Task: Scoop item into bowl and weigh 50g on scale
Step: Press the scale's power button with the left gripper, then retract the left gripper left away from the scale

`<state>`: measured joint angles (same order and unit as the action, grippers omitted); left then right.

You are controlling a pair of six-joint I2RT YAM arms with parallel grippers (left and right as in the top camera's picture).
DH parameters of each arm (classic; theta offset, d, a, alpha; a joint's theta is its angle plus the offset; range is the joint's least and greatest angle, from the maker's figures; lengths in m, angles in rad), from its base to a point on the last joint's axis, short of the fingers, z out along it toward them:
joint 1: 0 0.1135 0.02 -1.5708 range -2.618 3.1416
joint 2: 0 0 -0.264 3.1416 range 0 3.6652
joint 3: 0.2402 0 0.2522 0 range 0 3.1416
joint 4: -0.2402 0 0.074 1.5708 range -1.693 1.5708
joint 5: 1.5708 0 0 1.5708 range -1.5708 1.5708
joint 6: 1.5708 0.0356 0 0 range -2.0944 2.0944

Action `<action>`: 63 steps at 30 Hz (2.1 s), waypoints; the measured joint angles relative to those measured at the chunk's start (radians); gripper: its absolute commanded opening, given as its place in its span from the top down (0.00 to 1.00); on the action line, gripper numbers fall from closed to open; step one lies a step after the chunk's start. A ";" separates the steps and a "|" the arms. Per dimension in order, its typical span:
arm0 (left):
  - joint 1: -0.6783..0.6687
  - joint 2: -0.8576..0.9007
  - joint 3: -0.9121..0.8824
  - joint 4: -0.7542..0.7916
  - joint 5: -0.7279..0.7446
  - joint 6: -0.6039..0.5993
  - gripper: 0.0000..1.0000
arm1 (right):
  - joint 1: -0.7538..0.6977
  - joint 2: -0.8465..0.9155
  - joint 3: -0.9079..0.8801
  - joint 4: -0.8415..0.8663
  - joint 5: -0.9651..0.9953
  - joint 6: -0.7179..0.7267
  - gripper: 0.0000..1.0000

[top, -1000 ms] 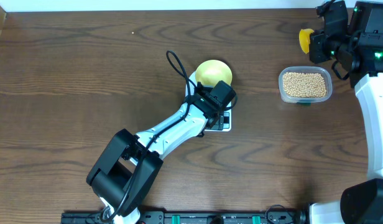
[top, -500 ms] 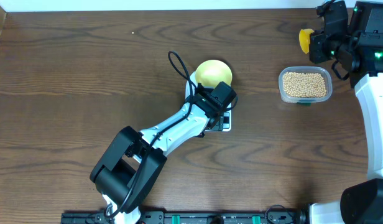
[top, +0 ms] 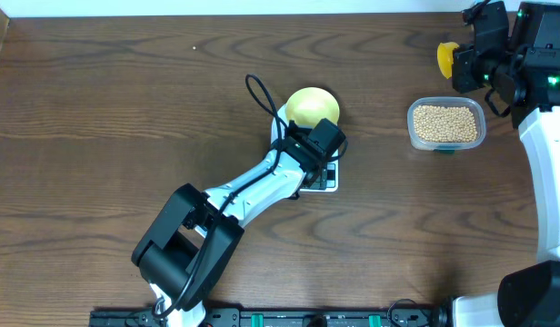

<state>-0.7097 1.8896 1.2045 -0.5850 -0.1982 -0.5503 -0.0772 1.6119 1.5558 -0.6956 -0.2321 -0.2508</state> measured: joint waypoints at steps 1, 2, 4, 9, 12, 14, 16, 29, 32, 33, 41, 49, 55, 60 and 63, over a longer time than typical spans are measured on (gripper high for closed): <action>0.003 0.000 0.000 0.004 0.000 0.000 0.08 | 0.000 0.000 0.000 0.000 0.000 0.000 0.99; 0.006 0.000 0.000 0.006 0.001 0.000 0.08 | 0.000 0.000 0.000 0.000 0.000 0.000 0.99; 0.013 0.000 0.000 0.007 0.001 0.000 0.08 | 0.000 0.000 0.000 0.000 0.000 0.000 0.99; 0.020 0.000 0.000 0.007 -0.002 0.000 0.08 | 0.000 0.000 0.000 -0.001 0.000 0.000 0.99; 0.021 0.000 0.000 0.007 -0.003 0.000 0.08 | 0.000 0.000 0.000 -0.001 0.000 0.000 0.99; 0.021 0.000 0.000 0.007 -0.003 0.000 0.08 | 0.000 0.000 0.000 -0.001 0.000 0.000 0.99; 0.021 0.000 0.000 0.007 -0.003 0.000 0.08 | 0.000 0.000 0.000 -0.002 0.000 0.000 0.99; 0.021 -0.002 0.000 -0.011 0.005 0.000 0.08 | 0.000 0.000 0.000 -0.002 0.000 0.000 0.99; 0.021 -0.011 0.000 -0.039 0.017 0.000 0.08 | 0.000 0.000 0.000 -0.002 0.000 0.000 0.99; 0.021 -0.016 -0.001 -0.049 0.020 0.000 0.08 | 0.000 0.000 0.000 -0.002 0.000 0.000 0.99; 0.022 -0.147 -0.003 -0.065 0.075 0.105 0.08 | 0.000 0.000 0.000 -0.002 0.000 -0.004 0.99; 0.073 -0.240 -0.003 -0.092 0.298 0.272 0.08 | 0.000 0.000 0.000 -0.002 0.000 -0.005 0.99; 0.159 -0.254 -0.003 -0.113 0.477 0.369 0.08 | 0.000 0.000 0.000 -0.002 0.000 -0.027 0.99; 0.203 -0.254 -0.003 -0.113 0.515 0.395 0.08 | 0.000 0.000 0.000 -0.002 0.000 -0.042 0.99; 0.212 -0.254 -0.003 -0.114 0.507 0.399 0.08 | 0.000 0.000 0.000 -0.002 0.000 -0.046 0.99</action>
<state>-0.4973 1.6356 1.2015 -0.6987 0.3092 -0.1516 -0.0772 1.6119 1.5558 -0.6979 -0.2321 -0.2970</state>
